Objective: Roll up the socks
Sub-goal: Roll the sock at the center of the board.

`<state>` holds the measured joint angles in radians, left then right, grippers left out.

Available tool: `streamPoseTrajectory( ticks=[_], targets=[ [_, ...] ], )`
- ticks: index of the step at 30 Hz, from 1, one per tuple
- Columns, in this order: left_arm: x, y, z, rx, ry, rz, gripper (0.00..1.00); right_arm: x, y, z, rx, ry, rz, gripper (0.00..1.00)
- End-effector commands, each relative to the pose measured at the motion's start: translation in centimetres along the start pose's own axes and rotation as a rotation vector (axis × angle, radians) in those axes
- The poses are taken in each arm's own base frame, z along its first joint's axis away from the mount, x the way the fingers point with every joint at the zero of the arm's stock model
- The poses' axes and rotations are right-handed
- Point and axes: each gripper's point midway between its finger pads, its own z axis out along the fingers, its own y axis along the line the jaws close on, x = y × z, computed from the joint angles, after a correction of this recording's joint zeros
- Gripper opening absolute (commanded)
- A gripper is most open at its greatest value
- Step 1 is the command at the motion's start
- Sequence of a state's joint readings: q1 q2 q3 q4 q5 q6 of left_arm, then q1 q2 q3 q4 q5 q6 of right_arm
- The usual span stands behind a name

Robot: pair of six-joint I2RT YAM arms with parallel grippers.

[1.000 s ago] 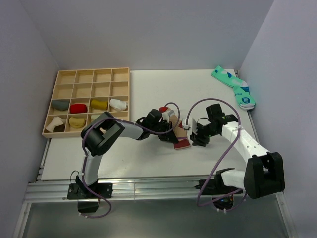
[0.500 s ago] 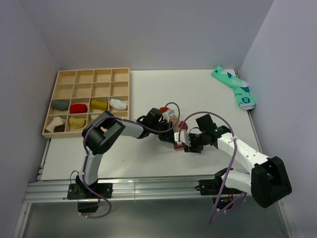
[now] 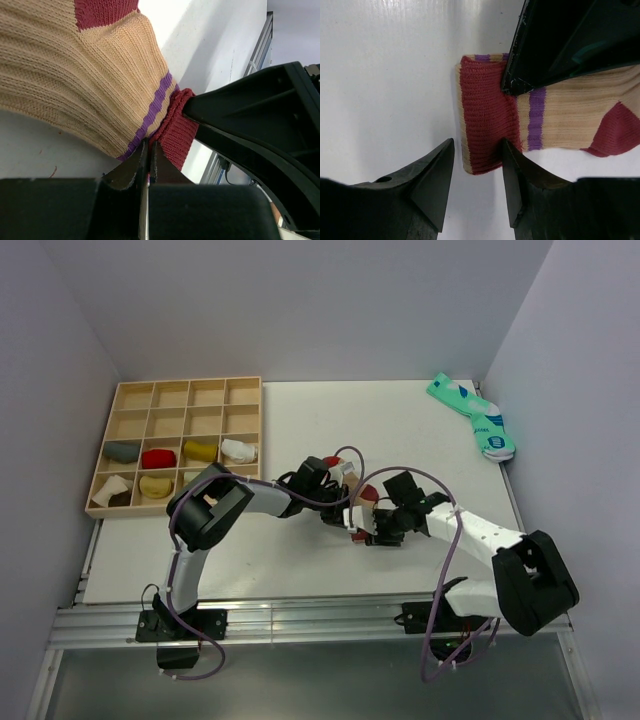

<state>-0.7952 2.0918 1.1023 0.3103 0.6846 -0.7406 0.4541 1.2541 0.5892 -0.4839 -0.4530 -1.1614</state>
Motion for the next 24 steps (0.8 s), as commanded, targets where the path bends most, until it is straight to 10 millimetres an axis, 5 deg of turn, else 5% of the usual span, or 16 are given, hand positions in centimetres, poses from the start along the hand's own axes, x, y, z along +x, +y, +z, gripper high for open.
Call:
streamPoseTrajectory(
  ticks=[1,6,15,24],
  targets=[
    [1.6,1.5,0.2,-0.038,0.06,-0.014,0.0,-0.4,-1.5,-0.1,0.039,0.011,-0.008,0.5],
    [1.1,0.9,-0.1,-0.01,0.02,-0.02,0.0,-0.5,-1.7,-0.1,0.019,0.021,0.029,0.48],
    [-0.3,-1.7,-1.1,0.065,-0.077,-0.028,0.01,-1.2,-0.7,-1.2,-0.167,0.019,0.182,0.27],
    [-1.8,-3.8,-3.1,0.115,-0.223,-0.028,0.06,-1.2,0.3,-2.2,-0.385,-0.002,0.397,0.24]
  ],
)
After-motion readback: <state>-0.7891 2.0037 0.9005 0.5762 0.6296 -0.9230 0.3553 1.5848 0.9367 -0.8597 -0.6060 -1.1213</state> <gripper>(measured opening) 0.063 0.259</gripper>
